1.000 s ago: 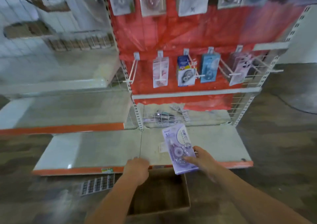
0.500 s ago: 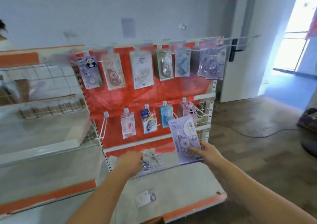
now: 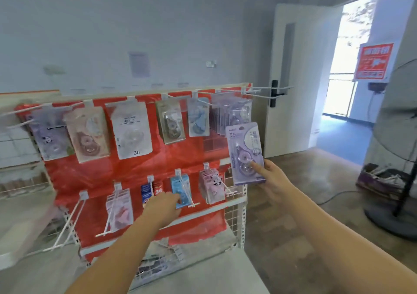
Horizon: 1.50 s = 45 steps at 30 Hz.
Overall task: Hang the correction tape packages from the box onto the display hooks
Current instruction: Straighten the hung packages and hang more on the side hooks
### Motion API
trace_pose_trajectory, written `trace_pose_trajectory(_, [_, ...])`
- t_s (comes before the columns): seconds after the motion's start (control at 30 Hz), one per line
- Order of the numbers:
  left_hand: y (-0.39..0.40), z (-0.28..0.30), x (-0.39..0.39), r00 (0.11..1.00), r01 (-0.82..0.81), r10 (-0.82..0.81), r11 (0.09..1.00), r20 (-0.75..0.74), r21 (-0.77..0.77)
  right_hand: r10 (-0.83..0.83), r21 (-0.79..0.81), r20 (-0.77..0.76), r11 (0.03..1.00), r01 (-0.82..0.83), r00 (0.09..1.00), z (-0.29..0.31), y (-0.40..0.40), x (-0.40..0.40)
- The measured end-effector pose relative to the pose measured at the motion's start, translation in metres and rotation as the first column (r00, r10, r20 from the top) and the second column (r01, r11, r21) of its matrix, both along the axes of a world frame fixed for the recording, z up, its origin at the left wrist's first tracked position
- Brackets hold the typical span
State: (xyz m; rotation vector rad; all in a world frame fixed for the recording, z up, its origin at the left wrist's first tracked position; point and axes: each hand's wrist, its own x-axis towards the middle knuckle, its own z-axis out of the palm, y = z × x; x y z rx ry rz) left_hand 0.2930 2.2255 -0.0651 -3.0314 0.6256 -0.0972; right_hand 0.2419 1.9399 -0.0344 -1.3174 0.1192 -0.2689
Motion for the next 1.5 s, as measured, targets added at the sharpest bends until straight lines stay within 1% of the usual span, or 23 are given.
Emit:
trace_pose_trajectory(0.17, [-0.061, 0.014, 0.041, 1.000, -0.019, 0.019, 1.000, -0.001, -0.024, 0.034, 0.057, 0.061, 0.998, -0.037, 0.998, 0.028, -0.051, 0.048])
trace_pose_trajectory(0.33, [-0.102, 0.017, 0.069, 0.999, -0.038, 0.038, 0.999, -0.017, -0.026, 0.090, 0.022, 0.068, 0.996, -0.092, 0.994, 0.039, -0.086, 0.091])
trace_pose_trajectory(0.43, [-0.113, 0.010, 0.079, 0.998, -0.048, 0.047, 0.999, -0.038, -0.020, 0.093, -0.018, 0.073, 0.996, -0.092, 0.993, 0.046, -0.098, 0.116])
trace_pose_trajectory(0.57, [-0.118, 0.005, 0.087, 0.997, -0.058, 0.059, 0.998, -0.040, 0.013, 0.112, -0.023, 0.070, 0.994, -0.111, 0.991, 0.052, -0.102, 0.138])
trace_pose_trajectory(0.77, [-0.117, 0.004, 0.103, 0.995, -0.080, 0.080, 0.997, -0.053, 0.019, 0.156, 0.010, 0.046, 0.988, -0.157, 0.987, 0.045, -0.096, 0.146])
trace_pose_trajectory(1.03, [-0.120, 0.000, 0.105, 0.998, -0.041, 0.044, 0.998, -0.054, 0.053, 0.126, -0.004, 0.027, 0.992, -0.126, 0.992, 0.033, -0.095, 0.146])
trace_pose_trajectory(1.17, [-0.120, -0.002, 0.106, 0.998, -0.030, 0.034, 0.997, -0.053, 0.069, 0.076, -0.065, -0.046, 0.995, -0.079, 0.996, 0.037, -0.089, 0.156])
trace_pose_trajectory(1.27, [-0.121, -0.005, 0.108, 0.999, -0.015, 0.017, 0.997, -0.039, 0.070, 0.039, -0.081, -0.106, 0.996, -0.047, 0.994, 0.040, -0.084, 0.167])
trace_pose_trajectory(1.37, [-0.120, -0.007, 0.110, 1.000, -0.006, 0.008, 0.997, -0.021, 0.080, -0.001, -0.093, -0.156, 0.996, -0.014, 0.988, 0.041, -0.079, 0.181])
trace_pose_trajectory(1.5, [-0.114, -0.014, 0.113, 0.999, -0.011, 0.013, 0.998, -0.034, 0.069, -0.004, -0.075, -0.185, 0.997, -0.010, 0.983, 0.046, -0.074, 0.196])
